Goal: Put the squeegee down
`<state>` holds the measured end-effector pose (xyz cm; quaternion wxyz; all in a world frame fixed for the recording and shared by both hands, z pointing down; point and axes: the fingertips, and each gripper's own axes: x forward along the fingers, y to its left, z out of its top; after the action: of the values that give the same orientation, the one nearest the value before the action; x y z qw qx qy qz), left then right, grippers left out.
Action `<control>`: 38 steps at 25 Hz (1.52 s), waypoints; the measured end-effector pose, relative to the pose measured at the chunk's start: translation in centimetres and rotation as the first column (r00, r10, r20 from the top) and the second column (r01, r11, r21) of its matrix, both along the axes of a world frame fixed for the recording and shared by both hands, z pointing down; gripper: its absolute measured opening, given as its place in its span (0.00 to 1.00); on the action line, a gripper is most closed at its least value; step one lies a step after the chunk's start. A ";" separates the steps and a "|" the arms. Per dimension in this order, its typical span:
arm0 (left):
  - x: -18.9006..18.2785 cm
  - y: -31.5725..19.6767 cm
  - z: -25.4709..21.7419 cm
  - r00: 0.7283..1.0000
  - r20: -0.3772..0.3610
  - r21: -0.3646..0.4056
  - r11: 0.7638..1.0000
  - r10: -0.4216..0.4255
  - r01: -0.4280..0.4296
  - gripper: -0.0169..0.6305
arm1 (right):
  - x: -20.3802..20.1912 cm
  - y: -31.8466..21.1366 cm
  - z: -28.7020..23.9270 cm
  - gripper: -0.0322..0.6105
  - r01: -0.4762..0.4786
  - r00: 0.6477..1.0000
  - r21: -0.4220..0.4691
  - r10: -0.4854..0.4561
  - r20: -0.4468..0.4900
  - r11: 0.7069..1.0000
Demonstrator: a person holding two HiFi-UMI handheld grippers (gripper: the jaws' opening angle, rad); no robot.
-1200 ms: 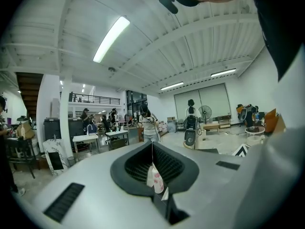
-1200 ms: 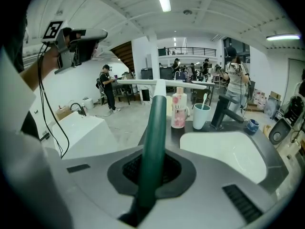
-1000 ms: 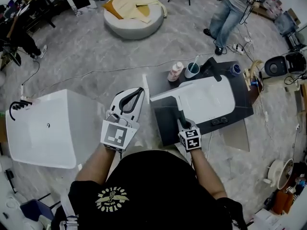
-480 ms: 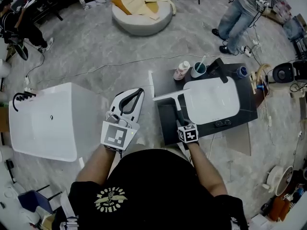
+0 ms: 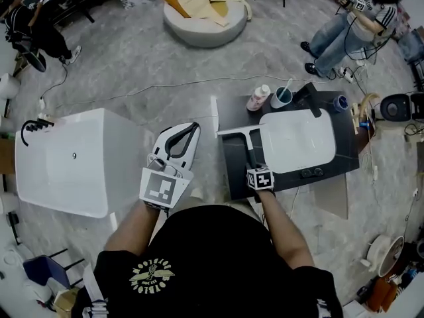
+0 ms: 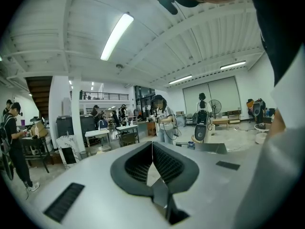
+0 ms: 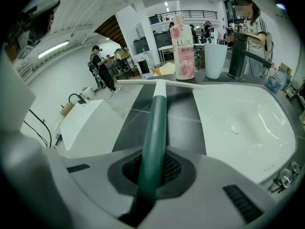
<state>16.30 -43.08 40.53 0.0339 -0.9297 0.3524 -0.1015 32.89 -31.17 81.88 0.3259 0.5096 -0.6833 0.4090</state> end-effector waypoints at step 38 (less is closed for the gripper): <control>-2.4 1.8 -1.0 0.996 -0.065 0.024 0.998 0.057 -0.056 0.06 | 3.0 -1.1 -19.6 0.20 -0.069 0.974 0.510 0.169 -0.153 0.858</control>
<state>13.88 -41.31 39.58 0.0352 -0.9417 0.3280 -0.0659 35.94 -32.22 62.24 0.2209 0.6551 -0.6982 0.1858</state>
